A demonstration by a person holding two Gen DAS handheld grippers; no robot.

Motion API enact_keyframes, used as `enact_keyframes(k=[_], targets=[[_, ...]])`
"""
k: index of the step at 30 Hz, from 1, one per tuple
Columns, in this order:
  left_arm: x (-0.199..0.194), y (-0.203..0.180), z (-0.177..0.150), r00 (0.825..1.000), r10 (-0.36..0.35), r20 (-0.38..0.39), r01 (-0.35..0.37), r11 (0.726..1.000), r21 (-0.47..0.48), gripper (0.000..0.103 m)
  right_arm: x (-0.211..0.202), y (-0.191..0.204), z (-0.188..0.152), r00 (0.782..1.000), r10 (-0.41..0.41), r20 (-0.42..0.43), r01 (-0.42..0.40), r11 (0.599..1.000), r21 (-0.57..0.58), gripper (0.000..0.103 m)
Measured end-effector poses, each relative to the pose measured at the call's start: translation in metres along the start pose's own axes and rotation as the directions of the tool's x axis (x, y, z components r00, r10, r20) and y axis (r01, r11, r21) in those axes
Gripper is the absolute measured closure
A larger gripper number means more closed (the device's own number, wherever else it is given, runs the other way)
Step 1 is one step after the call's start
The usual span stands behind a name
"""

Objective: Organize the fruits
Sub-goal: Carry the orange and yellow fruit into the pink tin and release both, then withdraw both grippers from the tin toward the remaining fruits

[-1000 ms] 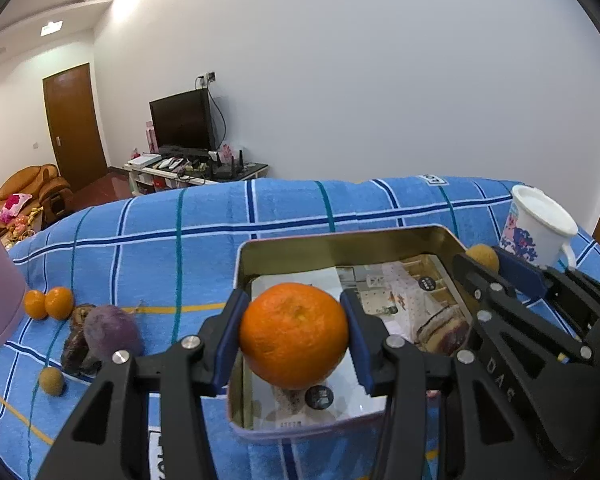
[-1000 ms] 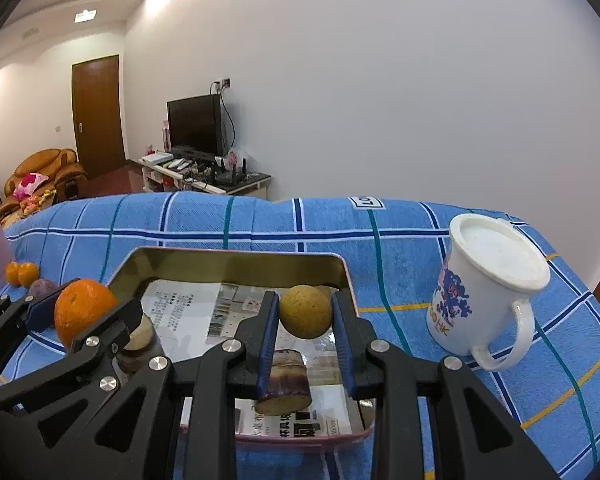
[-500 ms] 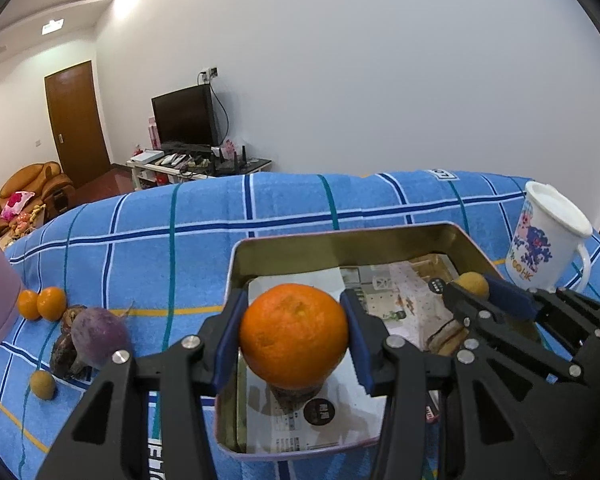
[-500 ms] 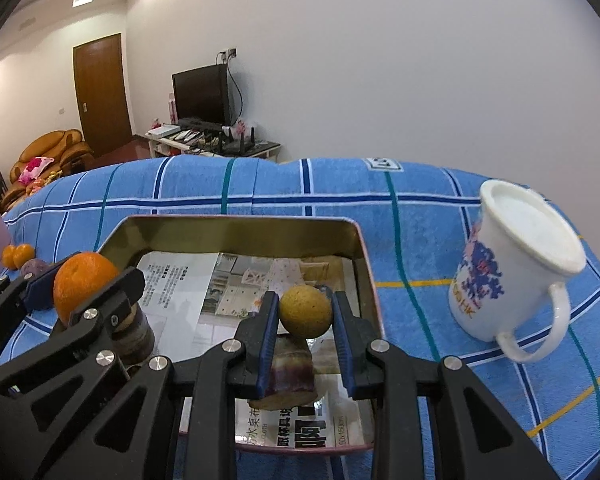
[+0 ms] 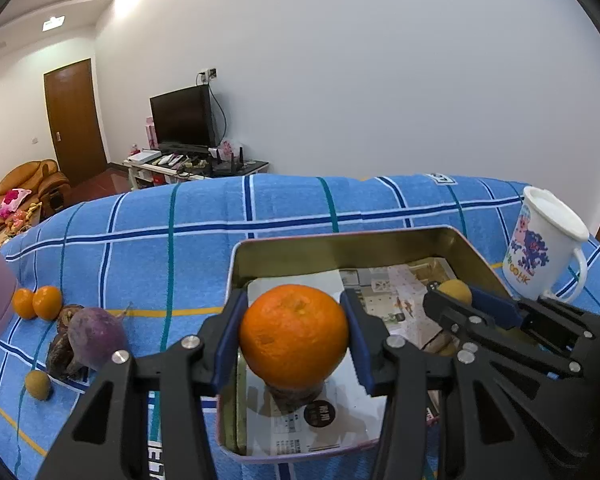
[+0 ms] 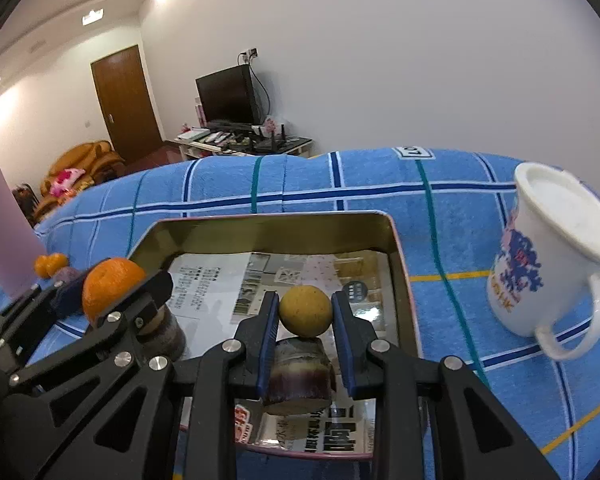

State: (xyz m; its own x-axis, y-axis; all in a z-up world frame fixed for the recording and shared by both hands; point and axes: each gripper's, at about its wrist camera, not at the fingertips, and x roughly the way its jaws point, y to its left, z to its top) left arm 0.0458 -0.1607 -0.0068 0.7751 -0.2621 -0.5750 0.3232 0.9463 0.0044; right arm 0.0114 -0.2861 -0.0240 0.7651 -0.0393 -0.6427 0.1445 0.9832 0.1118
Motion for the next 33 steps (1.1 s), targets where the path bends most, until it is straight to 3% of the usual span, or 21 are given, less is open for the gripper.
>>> enact_keyframes(k=[8,18,27,31,33], targets=[[-0.005,0.002,0.000,1.000,-0.005,0.021,0.005,1.000,-0.015,0.051,-0.004,-0.001,-0.001,0.999,0.042,0.009,-0.042,0.999,0.013,0.074],[-0.027,0.019,0.005,0.995,0.044,0.095,-0.035,0.995,-0.091,0.000,-0.014,-0.022,-0.001,0.989,0.136,0.054,-0.142,0.981,0.131,0.074],[-0.037,0.028,0.008,0.992,0.027,0.121,-0.012,0.991,-0.130,0.000,-0.027,-0.026,-0.002,0.978,0.183,0.104,-0.199,0.966,0.167,0.055],[-0.044,0.039,0.009,0.990,-0.004,0.144,0.030,0.983,-0.181,0.000,-0.034,-0.028,-0.001,0.971,0.190,0.145,-0.216,0.957,0.195,0.033],[-0.046,0.043,0.010,0.990,-0.004,0.143,0.033,0.979,-0.200,0.000,-0.040,-0.029,-0.001,0.966,0.191,0.177,-0.225,0.953,0.202,0.028]])
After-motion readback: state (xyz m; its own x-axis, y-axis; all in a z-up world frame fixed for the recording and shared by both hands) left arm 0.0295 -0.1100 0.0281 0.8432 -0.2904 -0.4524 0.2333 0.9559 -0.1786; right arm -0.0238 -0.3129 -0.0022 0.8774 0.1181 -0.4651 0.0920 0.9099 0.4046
